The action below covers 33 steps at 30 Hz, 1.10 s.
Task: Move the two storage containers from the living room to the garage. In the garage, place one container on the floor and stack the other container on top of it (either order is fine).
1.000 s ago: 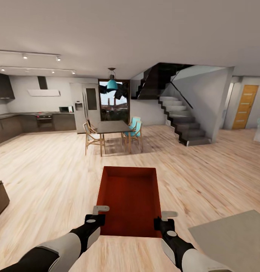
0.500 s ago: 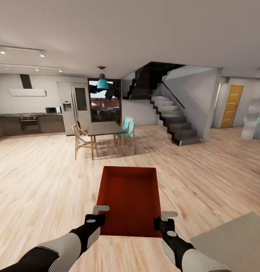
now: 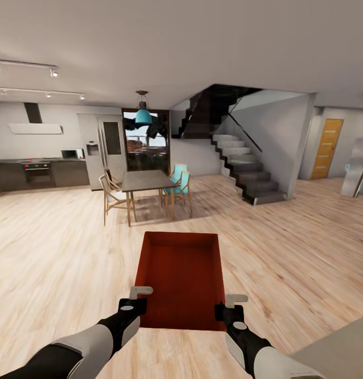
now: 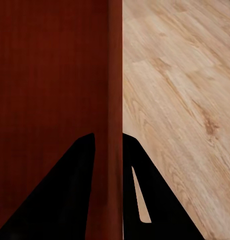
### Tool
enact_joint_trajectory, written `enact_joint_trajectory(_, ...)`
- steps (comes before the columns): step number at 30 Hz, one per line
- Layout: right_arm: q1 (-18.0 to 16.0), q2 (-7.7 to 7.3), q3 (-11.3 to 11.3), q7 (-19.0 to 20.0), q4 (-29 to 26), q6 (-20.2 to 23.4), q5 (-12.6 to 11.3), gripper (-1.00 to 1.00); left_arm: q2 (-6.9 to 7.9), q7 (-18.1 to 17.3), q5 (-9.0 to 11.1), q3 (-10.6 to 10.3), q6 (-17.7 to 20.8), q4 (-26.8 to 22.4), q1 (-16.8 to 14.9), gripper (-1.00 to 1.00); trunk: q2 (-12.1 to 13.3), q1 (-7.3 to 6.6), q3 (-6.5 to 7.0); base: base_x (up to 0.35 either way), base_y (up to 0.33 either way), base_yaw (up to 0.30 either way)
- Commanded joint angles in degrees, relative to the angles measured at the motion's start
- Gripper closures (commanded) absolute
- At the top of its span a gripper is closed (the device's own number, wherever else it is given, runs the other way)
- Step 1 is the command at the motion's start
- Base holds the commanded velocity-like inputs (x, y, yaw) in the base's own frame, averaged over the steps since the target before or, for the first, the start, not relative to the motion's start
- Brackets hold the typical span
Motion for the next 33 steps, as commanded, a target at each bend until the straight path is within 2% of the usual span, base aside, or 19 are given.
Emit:
enact_joint_trajectory(1,-0.09,0.05,-1.82,-0.08,-1.26,-1.28,0.89,1.0,0.88,1.14,0.83,1.2,-0.26,0.17,-0.02,1.0,-0.07,0.04,-0.09,0.321,0.116,-0.122)
enact_joint_trajectory(33,-0.09,0.06,-1.82,-0.08,-1.26,-1.28,0.91,1.0,0.88,1.14,0.83,1.2,-0.18,0.16,-0.02,1.0,-0.07,0.04,-0.09,0.321,0.136,-0.268)
